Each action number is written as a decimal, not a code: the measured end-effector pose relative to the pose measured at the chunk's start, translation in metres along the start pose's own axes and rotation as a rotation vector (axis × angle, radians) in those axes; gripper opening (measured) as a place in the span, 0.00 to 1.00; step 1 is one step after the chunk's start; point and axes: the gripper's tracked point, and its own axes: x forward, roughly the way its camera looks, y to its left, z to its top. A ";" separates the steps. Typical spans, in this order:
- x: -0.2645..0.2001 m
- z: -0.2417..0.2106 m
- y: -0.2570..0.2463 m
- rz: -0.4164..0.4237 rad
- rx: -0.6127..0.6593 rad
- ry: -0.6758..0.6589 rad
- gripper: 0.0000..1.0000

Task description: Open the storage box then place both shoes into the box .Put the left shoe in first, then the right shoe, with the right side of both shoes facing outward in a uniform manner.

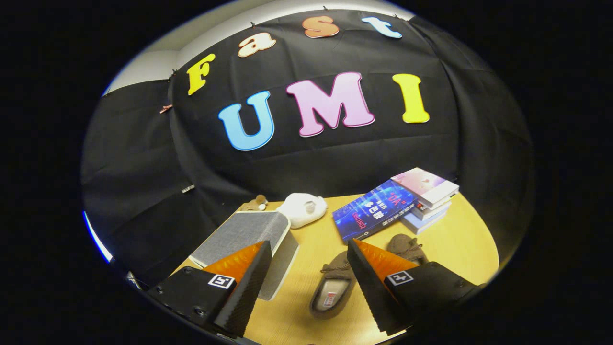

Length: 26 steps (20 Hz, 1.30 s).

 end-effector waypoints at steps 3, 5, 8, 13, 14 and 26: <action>0.016 -0.030 0.018 0.126 0.031 0.115 0.98; 0.023 -0.048 0.035 0.193 0.086 0.180 0.98; 0.036 -0.071 0.060 0.278 0.175 0.266 0.98; 0.067 -0.092 0.087 0.380 0.353 0.345 0.98; 0.075 -0.095 0.091 0.392 0.394 0.356 0.98; 0.123 -0.134 0.116 0.523 0.915 0.493 0.89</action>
